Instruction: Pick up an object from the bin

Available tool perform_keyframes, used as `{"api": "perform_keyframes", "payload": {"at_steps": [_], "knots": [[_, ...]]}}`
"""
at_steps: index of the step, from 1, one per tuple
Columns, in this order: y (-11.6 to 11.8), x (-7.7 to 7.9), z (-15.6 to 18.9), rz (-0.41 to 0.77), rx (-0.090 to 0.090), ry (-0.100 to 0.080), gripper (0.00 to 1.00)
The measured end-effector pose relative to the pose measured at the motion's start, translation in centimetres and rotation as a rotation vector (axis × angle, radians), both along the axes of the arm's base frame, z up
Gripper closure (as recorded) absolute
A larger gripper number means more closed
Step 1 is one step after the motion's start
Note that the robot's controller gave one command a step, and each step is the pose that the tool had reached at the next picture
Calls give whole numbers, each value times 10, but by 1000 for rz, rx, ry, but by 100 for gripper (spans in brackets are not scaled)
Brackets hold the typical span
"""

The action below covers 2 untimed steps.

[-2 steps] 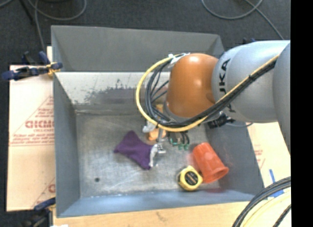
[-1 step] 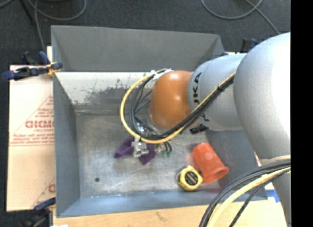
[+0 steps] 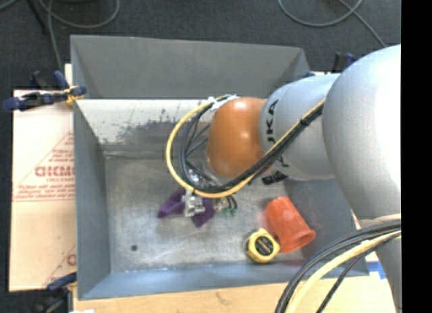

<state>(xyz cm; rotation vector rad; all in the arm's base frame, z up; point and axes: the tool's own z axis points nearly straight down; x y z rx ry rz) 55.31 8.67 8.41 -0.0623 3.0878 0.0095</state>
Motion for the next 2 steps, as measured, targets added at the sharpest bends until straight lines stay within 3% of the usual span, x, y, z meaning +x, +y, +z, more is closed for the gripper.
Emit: {"api": "perform_keyframes", "payload": {"at_steps": [1,2], "knots": [[13,10,19,68,-10,49,100],[10,2,137,-54,-5,50,100]]}}
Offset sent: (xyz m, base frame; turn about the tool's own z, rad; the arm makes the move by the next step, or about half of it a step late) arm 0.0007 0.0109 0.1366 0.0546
